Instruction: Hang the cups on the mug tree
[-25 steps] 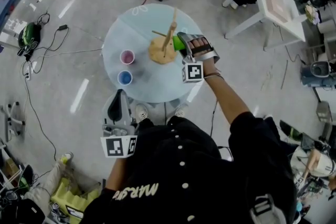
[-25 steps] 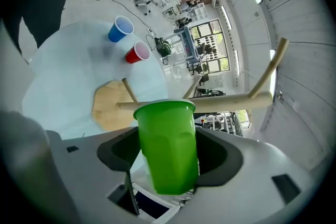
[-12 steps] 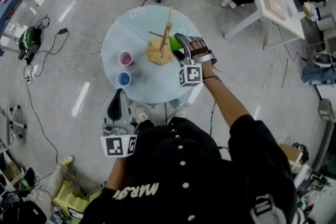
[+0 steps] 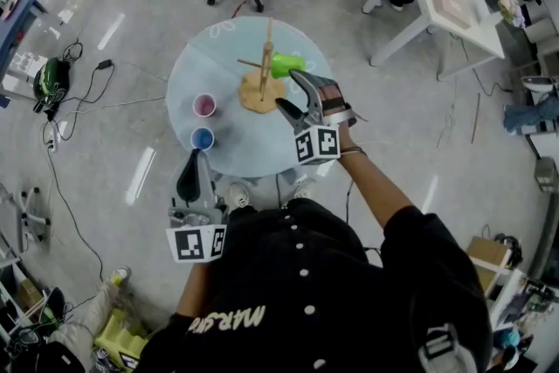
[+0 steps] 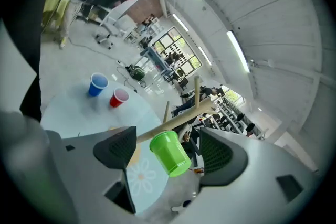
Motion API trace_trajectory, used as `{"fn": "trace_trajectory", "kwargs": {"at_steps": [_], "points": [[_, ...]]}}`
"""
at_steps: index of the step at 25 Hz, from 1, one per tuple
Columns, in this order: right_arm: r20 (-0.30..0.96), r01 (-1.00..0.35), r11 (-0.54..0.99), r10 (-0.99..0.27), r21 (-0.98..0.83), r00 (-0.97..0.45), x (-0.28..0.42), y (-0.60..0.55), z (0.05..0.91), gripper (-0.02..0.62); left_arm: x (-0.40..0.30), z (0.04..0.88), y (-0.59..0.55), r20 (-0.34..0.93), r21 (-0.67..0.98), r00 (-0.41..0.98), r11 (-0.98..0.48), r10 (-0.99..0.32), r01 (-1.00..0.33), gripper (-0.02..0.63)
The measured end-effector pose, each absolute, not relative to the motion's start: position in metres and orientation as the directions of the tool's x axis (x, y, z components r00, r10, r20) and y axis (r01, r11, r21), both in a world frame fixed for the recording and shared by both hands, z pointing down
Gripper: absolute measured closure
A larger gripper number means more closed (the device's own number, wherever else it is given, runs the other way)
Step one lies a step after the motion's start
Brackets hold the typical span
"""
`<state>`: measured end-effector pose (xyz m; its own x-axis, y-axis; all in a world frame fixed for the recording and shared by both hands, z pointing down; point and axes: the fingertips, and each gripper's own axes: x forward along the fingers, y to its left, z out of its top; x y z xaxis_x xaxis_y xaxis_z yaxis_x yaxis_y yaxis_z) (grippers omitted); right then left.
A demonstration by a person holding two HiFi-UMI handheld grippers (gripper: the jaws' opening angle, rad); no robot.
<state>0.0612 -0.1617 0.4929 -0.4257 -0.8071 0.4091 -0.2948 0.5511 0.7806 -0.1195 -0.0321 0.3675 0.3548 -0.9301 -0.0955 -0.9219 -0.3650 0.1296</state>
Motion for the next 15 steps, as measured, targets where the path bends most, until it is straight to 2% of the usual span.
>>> {"fn": "trace_trajectory", "kwargs": {"at_steps": [6,8,15], "points": [[0.374,-0.497,0.614,-0.780,0.613,-0.502,0.052,-0.145,0.478,0.238,-0.114,0.370,-0.034,-0.083,0.125,0.350,-0.358,-0.933,-0.925,0.611],[0.366,-0.545,0.654,-0.751,0.524,-0.549,0.044,-0.138,0.477,0.267,-0.115,0.371,-0.034,-0.078,0.127,0.344,-0.352,-0.936,-0.927,0.609],[0.378,-0.546,0.774,-0.633,0.320,-0.676,0.007,-0.106,0.505,0.264,-0.123,0.382,-0.024,-0.045,0.127,0.319,-0.322,-0.947,-0.938,0.610]]}}
